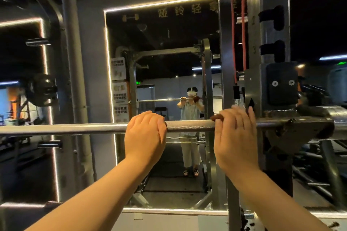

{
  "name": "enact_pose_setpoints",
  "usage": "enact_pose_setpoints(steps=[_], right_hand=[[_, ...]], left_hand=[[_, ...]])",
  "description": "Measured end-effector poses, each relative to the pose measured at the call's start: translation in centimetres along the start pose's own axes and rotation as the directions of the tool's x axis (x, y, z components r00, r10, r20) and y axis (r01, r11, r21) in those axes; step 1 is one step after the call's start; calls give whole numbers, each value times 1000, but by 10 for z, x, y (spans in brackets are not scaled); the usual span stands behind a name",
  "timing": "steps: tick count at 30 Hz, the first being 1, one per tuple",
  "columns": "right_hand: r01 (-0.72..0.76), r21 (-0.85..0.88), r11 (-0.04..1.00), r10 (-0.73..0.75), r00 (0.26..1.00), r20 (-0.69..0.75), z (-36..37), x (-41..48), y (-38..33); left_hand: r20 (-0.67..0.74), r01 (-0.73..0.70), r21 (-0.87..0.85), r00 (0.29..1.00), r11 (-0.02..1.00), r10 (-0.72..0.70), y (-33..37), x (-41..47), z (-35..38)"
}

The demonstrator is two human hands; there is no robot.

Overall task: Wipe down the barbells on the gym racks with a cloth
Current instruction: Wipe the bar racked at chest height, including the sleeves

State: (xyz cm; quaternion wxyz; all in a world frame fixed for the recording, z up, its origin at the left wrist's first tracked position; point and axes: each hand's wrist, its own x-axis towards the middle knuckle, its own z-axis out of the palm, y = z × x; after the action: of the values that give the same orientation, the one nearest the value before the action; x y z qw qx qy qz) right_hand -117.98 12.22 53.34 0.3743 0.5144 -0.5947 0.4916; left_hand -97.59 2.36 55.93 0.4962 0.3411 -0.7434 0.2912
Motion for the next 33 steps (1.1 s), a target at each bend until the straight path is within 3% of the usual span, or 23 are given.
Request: enact_pose_setpoints(steps=[4, 8, 13, 17, 21, 24, 28, 31, 33], right_hand=[[3, -78, 997, 7, 990, 139, 1, 14, -32], [38, -54, 998, -29, 986, 166, 2, -7, -41], [31, -155, 987, 26, 934, 356, -7, 27, -48], [-31, -184, 982, 96, 931, 352, 7, 39, -95], [73, -6, 997, -68, 952, 298, 35, 3, -139], [222, -3, 975, -211, 931, 297, 43, 10, -144], [114, -75, 991, -67, 883, 465, 39, 50, -151], [53, -138, 989, 0, 932, 362, 51, 48, -168], [84, -112, 990, -48, 957, 288, 64, 32, -176]], left_hand=[[81, -51, -1, 995, 999, 50, -9, 1, -9], [165, -152, -41, 974, 988, 157, -25, 1, -21], [184, -72, 111, 982, 991, 51, -70, -3, -21], [58, -31, 31, 998, 999, 30, -69, -7, -14], [17, -22, 18, 1000, 1000, 22, -66, -13, -13], [36, -85, -3, 996, 996, 85, -74, -9, -16], [136, -76, 12, 988, 997, 74, -101, -7, -23], [75, -43, -5, 996, 999, 43, -112, -13, -19], [9, -48, -13, 999, 999, 48, -111, -16, -13]])
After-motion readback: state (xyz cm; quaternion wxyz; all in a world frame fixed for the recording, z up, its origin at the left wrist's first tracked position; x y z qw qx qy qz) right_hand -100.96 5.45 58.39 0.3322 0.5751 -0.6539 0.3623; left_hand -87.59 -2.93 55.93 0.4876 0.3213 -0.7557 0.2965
